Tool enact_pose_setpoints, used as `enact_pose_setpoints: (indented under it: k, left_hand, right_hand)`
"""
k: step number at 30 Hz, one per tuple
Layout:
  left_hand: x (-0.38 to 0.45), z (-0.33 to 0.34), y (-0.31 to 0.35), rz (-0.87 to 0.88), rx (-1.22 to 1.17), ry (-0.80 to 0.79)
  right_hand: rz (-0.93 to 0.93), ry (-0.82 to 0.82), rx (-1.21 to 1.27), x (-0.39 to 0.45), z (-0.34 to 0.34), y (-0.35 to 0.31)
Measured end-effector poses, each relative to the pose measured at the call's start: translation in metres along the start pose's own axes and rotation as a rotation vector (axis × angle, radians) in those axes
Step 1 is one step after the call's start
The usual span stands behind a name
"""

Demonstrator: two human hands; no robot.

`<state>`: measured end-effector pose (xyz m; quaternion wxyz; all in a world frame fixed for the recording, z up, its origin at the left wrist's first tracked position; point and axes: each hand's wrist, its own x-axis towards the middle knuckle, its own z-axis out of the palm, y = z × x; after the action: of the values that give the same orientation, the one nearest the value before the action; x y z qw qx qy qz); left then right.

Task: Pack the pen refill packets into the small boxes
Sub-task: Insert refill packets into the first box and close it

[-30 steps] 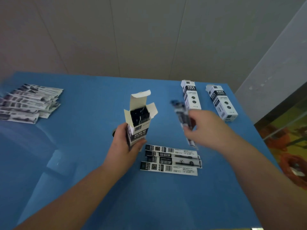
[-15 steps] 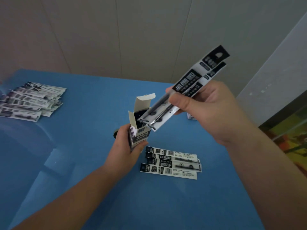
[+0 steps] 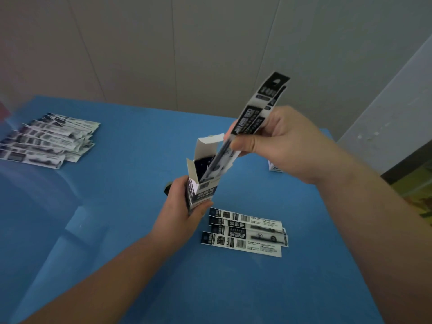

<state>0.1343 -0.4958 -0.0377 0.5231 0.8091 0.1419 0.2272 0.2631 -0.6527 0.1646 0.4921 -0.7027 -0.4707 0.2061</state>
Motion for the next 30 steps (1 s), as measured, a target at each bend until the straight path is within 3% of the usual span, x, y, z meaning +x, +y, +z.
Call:
enact_pose_setpoints:
  k: [3, 7, 9, 14, 19, 24, 30]
  left_hand:
    - [0.0, 0.001, -0.002, 0.02, 0.0, -0.002]
    - [0.003, 0.002, -0.003, 0.026, -0.007, -0.003]
    - [0.003, 0.002, -0.003, 0.031, -0.005, -0.002]
    - [0.002, 0.001, -0.003, 0.045, 0.011, 0.016]
    - [0.004, 0.001, -0.007, 0.055, 0.021, -0.016]
    - [0.005, 0.001, -0.007, 0.053, 0.025, -0.024]
    - [0.001, 0.002, -0.002, 0.067, 0.011, -0.042]
  right_hand:
    - [0.089, -0.046, -0.046, 0.004, 0.005, 0.004]
    - [0.202, -0.17, -0.419, 0.009, 0.023, 0.005]
    - [0.174, -0.188, -0.506, 0.009, 0.028, 0.003]
    - [0.032, -0.057, -0.427, 0.008, 0.023, -0.005]
    - [0.149, -0.167, -0.71, 0.015, 0.033, 0.0]
    - [0.152, -0.167, -0.881, 0.023, 0.029, -0.011]
    - [0.147, -0.433, -1.151, 0.036, 0.046, -0.013]
